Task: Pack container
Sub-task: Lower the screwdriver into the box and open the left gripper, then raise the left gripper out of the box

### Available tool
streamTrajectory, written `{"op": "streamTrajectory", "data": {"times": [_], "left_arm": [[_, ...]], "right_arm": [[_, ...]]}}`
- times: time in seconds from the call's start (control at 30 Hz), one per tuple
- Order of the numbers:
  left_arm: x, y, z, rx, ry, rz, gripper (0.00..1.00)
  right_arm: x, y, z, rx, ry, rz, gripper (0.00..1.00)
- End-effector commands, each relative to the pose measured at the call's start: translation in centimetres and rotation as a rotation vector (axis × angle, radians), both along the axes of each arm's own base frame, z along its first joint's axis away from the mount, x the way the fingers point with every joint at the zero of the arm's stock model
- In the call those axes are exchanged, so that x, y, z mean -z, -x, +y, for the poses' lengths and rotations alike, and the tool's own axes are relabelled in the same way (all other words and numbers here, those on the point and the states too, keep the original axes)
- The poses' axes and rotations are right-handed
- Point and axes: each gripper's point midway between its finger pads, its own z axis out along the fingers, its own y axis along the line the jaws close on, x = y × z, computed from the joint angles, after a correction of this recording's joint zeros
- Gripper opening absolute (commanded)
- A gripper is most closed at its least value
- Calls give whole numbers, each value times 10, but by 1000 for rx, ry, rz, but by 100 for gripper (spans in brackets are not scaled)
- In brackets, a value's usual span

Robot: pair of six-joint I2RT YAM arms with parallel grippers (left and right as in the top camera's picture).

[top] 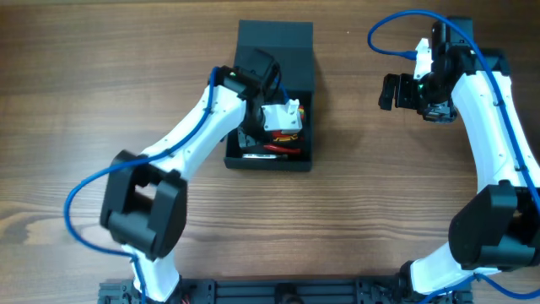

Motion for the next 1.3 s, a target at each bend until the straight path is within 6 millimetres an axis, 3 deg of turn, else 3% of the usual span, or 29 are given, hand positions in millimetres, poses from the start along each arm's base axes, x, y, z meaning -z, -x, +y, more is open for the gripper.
{"op": "streamTrajectory", "data": {"times": [0.0,0.23,0.33,0.43,0.53,0.73,0.77,0.83,1.0,1.17,1.23,1.27], "left_arm": [[14,2,-7,-2,10,46,4],[34,2,-7,-3,-9,80,6],[35,3,-6,-3,-12,86,32],[35,2,-6,-3,-12,83,41],[35,0,-3,-4,-31,70,84],[22,-5,-2,0,-47,15,89],[14,-5,-4,0,-37,-1,89],[-1,-5,-7,-16,-16,-34,99],[-47,-5,-12,-181,63,-106,100],[-120,9,-1,-427,195,-179,100],[-149,11,6,-518,271,-222,100],[-178,7,18,-646,364,-266,100]], "right_arm": [[3,-1,1,12,-19,9,100],[3,-1,1,12,-19,7,100],[3,-2,1,12,-19,5,100],[3,-2,1,11,-18,4,100],[3,-2,1,11,-19,4,100],[3,-2,1,9,-18,3,100],[3,-2,1,9,-18,3,100],[3,-2,1,9,-18,6,100],[3,-1,1,7,-18,7,100],[2,1,11,-4,-76,13,99],[1,0,18,-8,-115,10,87],[-1,-1,25,2,-164,6,56]]}}
